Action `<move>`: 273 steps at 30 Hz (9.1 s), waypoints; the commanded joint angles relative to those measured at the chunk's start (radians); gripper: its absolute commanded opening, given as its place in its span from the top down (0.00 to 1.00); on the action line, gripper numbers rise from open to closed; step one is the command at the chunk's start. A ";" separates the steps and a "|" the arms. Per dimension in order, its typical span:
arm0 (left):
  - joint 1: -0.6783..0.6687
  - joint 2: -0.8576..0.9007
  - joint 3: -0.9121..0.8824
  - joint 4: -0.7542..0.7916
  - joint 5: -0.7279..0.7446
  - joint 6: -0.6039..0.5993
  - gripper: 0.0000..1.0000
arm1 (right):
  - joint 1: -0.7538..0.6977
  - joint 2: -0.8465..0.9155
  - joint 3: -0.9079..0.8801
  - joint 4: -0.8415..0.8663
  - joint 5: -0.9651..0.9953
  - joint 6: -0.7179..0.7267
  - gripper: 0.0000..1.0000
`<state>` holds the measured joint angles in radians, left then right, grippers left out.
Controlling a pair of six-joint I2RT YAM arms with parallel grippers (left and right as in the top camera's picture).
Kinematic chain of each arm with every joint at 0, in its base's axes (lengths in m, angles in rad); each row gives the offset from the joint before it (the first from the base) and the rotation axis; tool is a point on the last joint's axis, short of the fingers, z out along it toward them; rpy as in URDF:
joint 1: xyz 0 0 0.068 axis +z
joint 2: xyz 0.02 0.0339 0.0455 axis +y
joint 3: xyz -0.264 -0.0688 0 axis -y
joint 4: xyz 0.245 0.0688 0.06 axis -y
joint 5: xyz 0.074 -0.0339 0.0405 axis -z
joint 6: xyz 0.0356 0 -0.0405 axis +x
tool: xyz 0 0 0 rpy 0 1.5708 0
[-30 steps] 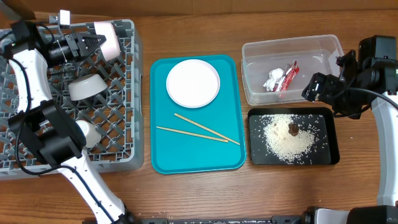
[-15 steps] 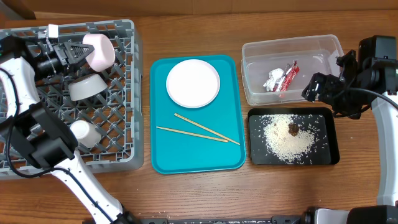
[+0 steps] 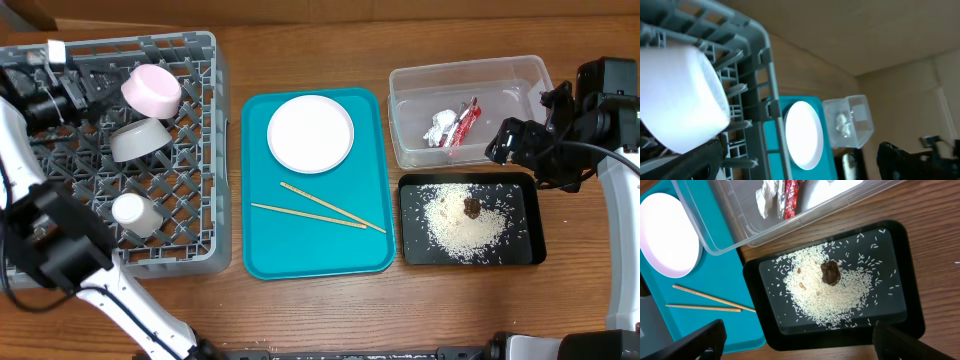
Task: Sort waste into correct bins and load items into the dishwasher
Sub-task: 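Grasp the pink bowl with left gripper and place it in the rack, then reach left gripper to the wooden chopsticks on the teal tray, then grasp one wooden chopstick with left gripper and lift it, then stand the chopstick upright in the dish rack with left gripper, then reach left gripper back to the tray and grasp the second chopstick, then carry the second chopstick and place it in the dish rack, then grasp the rim of the white plate with left gripper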
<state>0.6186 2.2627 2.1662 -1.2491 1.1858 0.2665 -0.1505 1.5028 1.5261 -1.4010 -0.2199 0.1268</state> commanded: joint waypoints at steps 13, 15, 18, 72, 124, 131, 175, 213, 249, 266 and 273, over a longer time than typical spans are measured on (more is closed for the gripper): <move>-0.342 -0.393 0.010 -0.192 -0.855 -0.275 0.00 | -0.002 -0.008 0.026 0.004 0.052 -0.001 0.00; -0.400 -0.394 0.010 -0.250 -0.904 -0.286 0.00 | -0.002 -0.008 0.026 0.003 0.060 -0.001 0.00; -0.461 -0.394 0.010 -0.345 -0.970 -0.371 0.00 | -0.002 -0.008 0.026 0.003 0.063 -0.001 0.00; -1.116 -0.349 -0.965 0.340 -1.142 -1.553 0.24 | -0.002 -0.008 0.026 -0.006 0.062 0.000 0.00; -1.101 -0.349 -1.034 0.333 -1.183 -1.545 0.96 | -0.002 -0.008 0.026 -0.013 0.062 -0.001 0.00; -1.033 -0.376 -0.998 0.269 -1.126 -1.517 0.96 | -0.002 -0.008 0.026 -0.018 0.062 -0.001 0.00; -0.670 -0.532 -0.611 0.155 -1.400 -0.514 0.59 | -0.002 -0.008 0.026 -0.019 0.062 -0.001 0.00; -1.275 -0.314 -0.924 0.505 -1.263 -1.281 0.53 | -0.002 -0.008 0.026 -0.016 0.062 0.000 0.00; -0.888 -0.709 -0.861 0.314 -1.219 -0.838 0.96 | -0.002 -0.008 0.026 -0.019 0.062 -0.001 0.00; -0.593 -0.687 -0.855 0.446 -1.250 -0.326 0.96 | -0.002 -0.008 0.026 -0.019 0.061 0.000 0.00; -0.595 -0.687 -0.851 0.460 -1.243 -0.306 0.44 | -0.002 -0.008 0.026 -0.019 0.062 -0.001 0.00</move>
<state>0.0216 1.5730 1.2987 -0.7895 -0.0574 -0.0715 -0.1505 1.5028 1.5261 -1.4239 -0.1677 0.1272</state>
